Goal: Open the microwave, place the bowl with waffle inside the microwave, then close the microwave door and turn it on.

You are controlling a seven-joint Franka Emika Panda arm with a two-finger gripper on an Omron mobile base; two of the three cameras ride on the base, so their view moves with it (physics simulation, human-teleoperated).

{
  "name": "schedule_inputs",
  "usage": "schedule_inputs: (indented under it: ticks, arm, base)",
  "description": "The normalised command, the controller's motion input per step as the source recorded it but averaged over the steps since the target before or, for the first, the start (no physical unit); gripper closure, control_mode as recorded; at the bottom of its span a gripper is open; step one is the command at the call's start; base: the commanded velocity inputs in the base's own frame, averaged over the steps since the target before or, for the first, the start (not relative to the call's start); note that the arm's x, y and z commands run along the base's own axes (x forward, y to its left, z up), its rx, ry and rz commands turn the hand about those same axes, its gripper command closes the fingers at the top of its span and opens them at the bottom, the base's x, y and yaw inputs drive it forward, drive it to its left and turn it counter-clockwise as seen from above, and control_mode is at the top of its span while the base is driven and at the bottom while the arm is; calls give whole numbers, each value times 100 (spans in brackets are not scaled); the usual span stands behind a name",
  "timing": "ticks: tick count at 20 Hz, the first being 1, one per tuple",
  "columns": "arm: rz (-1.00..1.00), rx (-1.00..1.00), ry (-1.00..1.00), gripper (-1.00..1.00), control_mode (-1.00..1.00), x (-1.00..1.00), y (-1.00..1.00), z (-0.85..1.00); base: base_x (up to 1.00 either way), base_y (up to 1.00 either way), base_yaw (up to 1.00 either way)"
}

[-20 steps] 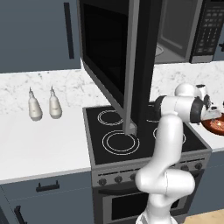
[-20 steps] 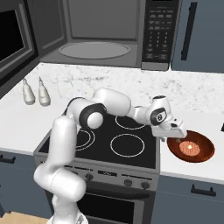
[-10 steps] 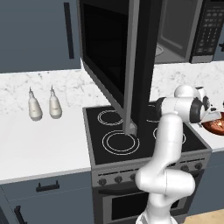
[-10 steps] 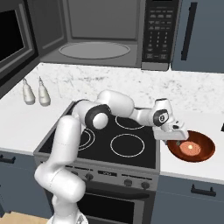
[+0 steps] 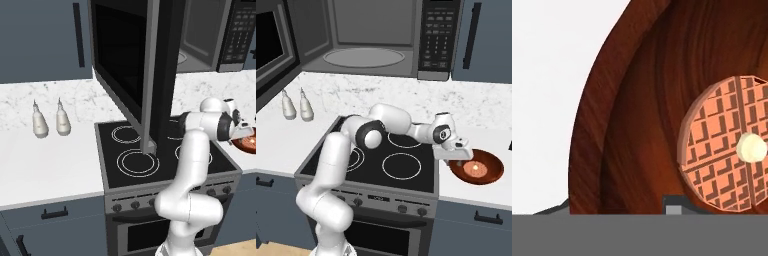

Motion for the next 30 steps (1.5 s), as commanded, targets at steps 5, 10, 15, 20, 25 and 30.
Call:
schedule_inputs:
  ticks: [5, 10, 15, 20, 25, 30]
  arm:
    - [27, 8, -9, 100, -100, -65, -12, 26]
    - [67, 4, -13, 100, -100, -96, -1, 49]
    - [70, 2, -11, 100, -100, -89, 7, 53]
    - [74, 1, -19, 100, -100, -69, 1, 69]
    - [69, -1, -22, 100, -100, -85, 0, 80]
    - [51, -8, -15, 100, -100, -95, 10, 79]
  base:
    - [0, 0, 0]
    - [0, 0, 0]
    - [0, 0, 0]
    - [0, 0, 0]
    - [0, 0, 0]
    - [0, 0, 0]
